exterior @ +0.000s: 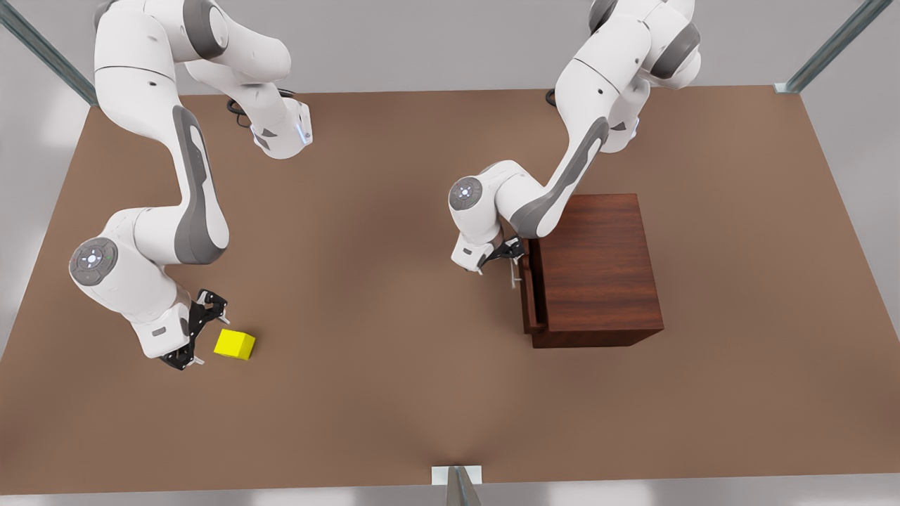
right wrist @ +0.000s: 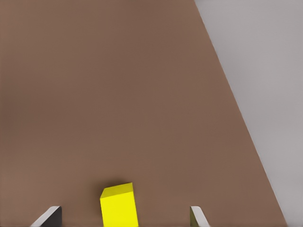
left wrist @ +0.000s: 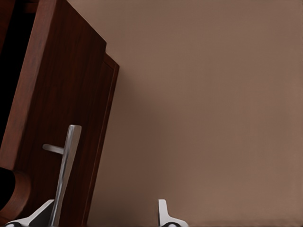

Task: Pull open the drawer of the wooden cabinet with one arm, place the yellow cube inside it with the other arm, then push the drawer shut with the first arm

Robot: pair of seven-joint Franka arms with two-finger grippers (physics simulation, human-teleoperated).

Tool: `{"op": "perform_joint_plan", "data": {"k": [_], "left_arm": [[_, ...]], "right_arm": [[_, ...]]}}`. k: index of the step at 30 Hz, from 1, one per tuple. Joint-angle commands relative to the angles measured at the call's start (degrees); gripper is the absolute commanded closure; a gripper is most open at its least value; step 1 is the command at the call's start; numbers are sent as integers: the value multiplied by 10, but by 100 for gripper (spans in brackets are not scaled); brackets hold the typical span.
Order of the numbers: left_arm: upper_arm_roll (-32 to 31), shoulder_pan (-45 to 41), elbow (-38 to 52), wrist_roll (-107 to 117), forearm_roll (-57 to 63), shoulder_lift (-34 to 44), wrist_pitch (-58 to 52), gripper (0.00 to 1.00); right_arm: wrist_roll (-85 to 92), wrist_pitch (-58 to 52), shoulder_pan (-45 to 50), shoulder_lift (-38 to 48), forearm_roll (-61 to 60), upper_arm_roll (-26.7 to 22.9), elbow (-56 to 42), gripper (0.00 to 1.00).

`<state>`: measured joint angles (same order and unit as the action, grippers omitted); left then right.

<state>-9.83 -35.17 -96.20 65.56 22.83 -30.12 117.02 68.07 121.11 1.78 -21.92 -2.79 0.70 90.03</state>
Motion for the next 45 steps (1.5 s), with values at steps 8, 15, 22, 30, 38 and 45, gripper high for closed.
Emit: {"op": "perform_joint_plan", "data": {"k": [8,15,22,30,38,45], "left_arm": [[-5,-9,18,-72,-10,-6,44,0],[-9,-9,23,-94,-10,-10,51,0],[-17,-10,35,-92,-10,-19,63,0],[-17,-20,59,-86,-23,-27,62,0],[-15,-24,106,-155,-26,-5,-78,0],[0,387,-60,-647,-221,320,-162,0]], "right_arm": [[21,-1,0,0,0,0,0,0],[20,-1,0,0,0,0,0,0],[20,-1,0,0,0,0,-1,0],[22,-1,2,-1,1,1,-2,0],[22,8,2,-25,51,-1,-5,0],[19,-30,4,-74,59,-3,-6,0]]}}
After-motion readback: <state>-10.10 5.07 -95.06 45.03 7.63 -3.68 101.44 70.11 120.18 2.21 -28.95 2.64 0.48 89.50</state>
